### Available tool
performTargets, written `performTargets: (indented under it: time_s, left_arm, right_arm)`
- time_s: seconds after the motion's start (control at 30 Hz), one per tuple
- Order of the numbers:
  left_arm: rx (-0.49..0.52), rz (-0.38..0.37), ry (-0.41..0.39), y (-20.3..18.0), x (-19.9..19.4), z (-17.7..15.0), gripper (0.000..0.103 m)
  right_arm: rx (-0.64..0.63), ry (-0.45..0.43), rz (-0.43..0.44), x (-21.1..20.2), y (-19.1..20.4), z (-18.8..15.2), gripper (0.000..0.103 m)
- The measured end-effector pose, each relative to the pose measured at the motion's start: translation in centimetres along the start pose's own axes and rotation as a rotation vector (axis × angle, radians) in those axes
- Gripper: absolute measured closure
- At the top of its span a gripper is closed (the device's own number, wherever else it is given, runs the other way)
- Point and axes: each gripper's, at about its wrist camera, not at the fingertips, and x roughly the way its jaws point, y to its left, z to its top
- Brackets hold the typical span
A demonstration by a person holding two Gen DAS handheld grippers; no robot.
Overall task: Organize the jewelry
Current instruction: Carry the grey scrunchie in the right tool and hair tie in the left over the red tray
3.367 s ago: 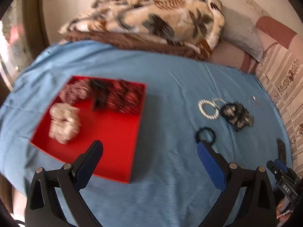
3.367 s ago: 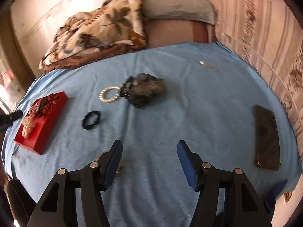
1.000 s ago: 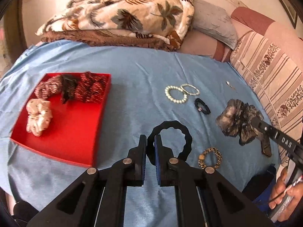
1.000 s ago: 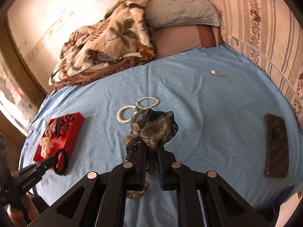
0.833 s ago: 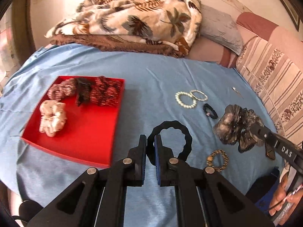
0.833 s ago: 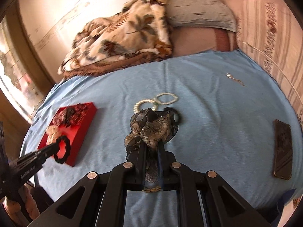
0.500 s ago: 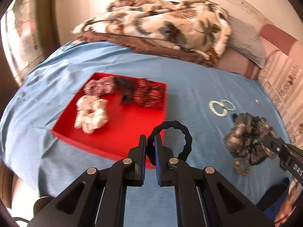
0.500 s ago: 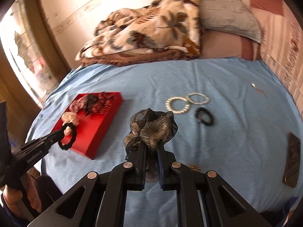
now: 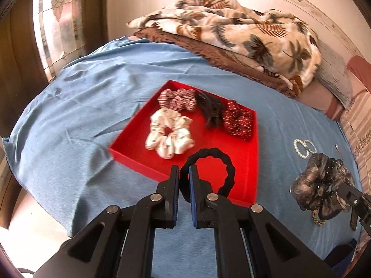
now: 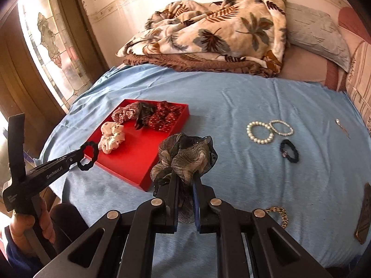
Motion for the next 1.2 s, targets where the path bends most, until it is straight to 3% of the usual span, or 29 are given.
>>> performTargets:
  time_s: [0.43,0.7,0.9,1.2]
  left_arm:
    - [-0.026,0.059,-0.005,4.3,1.2,1.8,0.095]
    - [-0.04,0.015,0.007,6.1,2.8,4.0,0.095]
    - [-0.022,0.021,0.043,5.9,5.1,4.4,0.095]
    - [-0.038,-0.161,0.089,3.5,6.6,3.8,0.095]
  right_arm:
    - [-0.022,0.032,0.075,2.6,4.0,2.3,0.092]
    - [-0.023,0.055,0.178,5.9,7.1,3.9,0.092]
    - [-0.018,0.105,0.173,9.3,7.9,4.3,0.092]
    - [-0.028,0.101,0.057,12.7,6.6,5.8,0.092]
